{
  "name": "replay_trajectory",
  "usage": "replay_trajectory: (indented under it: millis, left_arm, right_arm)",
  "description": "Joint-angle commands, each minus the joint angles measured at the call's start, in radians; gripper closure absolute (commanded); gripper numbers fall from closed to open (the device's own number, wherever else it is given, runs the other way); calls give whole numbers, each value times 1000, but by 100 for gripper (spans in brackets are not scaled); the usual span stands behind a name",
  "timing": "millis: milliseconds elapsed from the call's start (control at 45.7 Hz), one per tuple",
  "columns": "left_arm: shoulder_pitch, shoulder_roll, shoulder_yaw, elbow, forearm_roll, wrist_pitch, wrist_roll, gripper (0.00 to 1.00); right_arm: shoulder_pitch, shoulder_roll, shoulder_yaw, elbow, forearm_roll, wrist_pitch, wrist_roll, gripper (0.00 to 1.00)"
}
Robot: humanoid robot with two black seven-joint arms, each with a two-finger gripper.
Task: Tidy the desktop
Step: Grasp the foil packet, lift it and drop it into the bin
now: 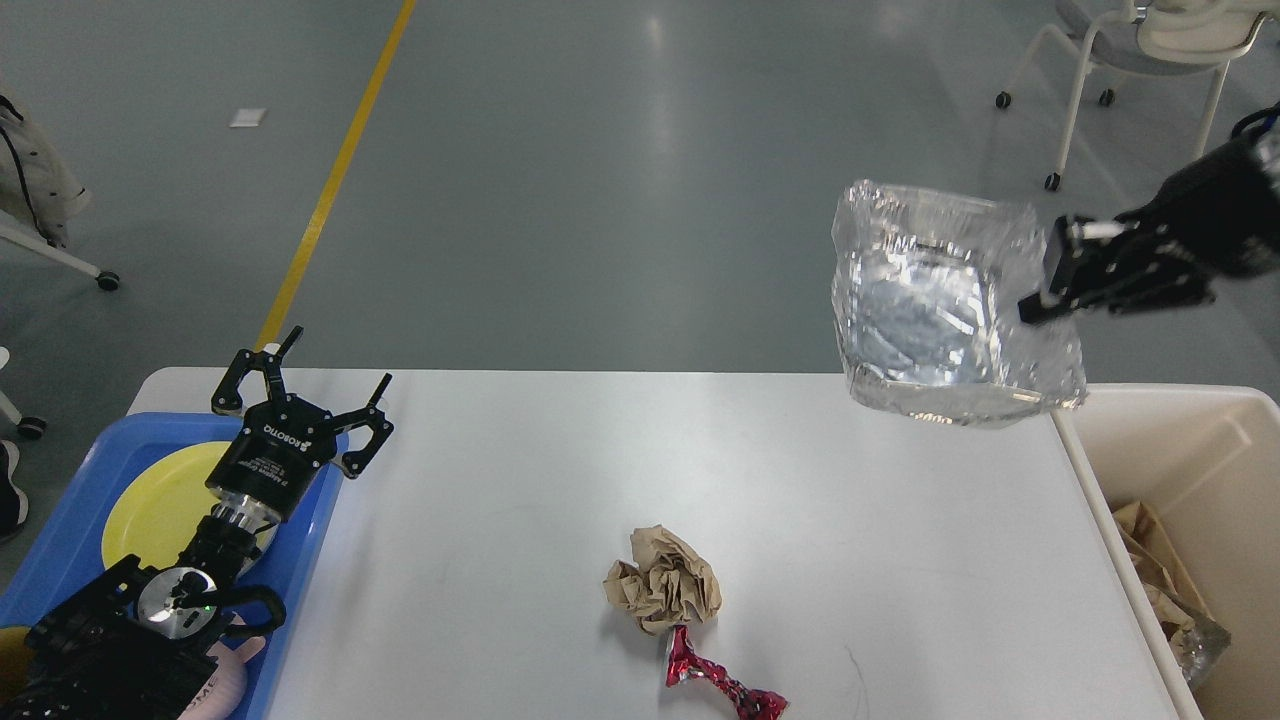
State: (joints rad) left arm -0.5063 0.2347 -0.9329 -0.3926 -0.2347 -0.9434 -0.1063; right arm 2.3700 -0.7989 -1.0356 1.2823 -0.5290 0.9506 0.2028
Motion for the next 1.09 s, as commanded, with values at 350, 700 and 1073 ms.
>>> replay_trajectory:
  millis: [350,700,1073]
  left_arm:
    - [0,0,0,0,0,0,-1,1]
    - [0,0,0,0,0,0,-1,1]
    - [-1,0,2,0,0,0,-1,1]
  right_arm:
    - [-496,-92,-72,-490,-223,-189,46,100]
    - [-1444,127,-78,-1015,33,-691,95,100]
    - [-1635,225,-69,-1164,124,-756,86,0]
